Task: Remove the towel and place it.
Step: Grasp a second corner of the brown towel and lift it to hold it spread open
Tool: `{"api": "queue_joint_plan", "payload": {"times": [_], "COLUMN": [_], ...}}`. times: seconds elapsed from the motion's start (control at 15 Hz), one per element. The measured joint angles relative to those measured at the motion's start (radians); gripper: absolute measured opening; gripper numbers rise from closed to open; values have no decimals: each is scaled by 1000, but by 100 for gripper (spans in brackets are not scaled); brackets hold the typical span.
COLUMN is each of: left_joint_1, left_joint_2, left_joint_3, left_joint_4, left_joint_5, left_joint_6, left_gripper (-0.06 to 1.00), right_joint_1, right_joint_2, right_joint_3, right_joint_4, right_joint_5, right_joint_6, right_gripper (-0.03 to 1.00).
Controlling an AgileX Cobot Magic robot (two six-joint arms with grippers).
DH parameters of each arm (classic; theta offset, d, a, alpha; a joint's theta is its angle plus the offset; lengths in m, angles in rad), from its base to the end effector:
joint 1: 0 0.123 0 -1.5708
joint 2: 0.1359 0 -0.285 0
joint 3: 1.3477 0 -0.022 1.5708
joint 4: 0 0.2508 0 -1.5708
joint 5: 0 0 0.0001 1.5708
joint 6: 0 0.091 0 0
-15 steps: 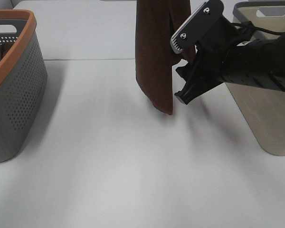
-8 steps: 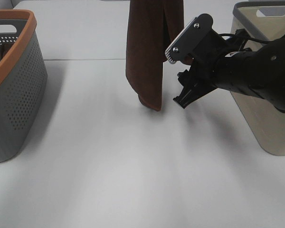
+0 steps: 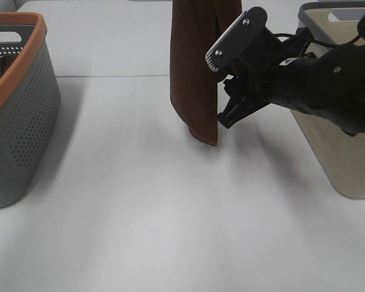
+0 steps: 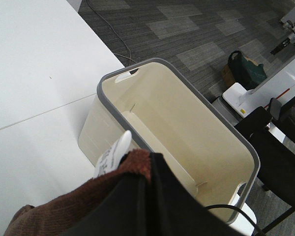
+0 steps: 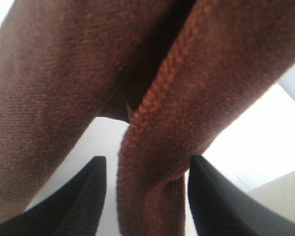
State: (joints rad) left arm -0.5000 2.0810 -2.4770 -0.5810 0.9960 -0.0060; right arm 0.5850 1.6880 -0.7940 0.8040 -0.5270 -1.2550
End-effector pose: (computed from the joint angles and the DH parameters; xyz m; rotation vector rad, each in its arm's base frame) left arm 0.3808 -0.2559 0.4529 0.4802 2.0404 -1.0086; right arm 0.3000 0.1593 0.1981 -0.8315 1.7949 -0.3291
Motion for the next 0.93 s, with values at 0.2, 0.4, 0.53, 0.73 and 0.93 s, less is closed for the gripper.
{"api": "queue_joint_plan", "payload": {"times": [0.2, 0.4, 0.53, 0.73, 0.93], "left_joint_1": [0, 0, 0, 0, 15], "left_joint_2": [0, 0, 0, 0, 0], "left_joint_3": [0, 0, 0, 0, 0], "left_joint_4": [-3, -7, -14, -13, 55], "left_joint_5": [-2, -2, -2, -2, 0], "left_joint_6": [0, 0, 0, 6, 0], "left_gripper": [0, 0, 0, 0, 0], "right_joint_1": [0, 0, 0, 0, 0], "right_joint_2": [31, 33, 35, 38, -44], "right_joint_3": [0, 0, 0, 0, 0], "right_joint_4": [0, 6, 37, 81, 154], "right_joint_5": [-66, -80, -92, -108, -38], "right_joint_6": [-1, -1, -1, -1, -1], "right_gripper": [45, 30, 6, 0, 0]}}
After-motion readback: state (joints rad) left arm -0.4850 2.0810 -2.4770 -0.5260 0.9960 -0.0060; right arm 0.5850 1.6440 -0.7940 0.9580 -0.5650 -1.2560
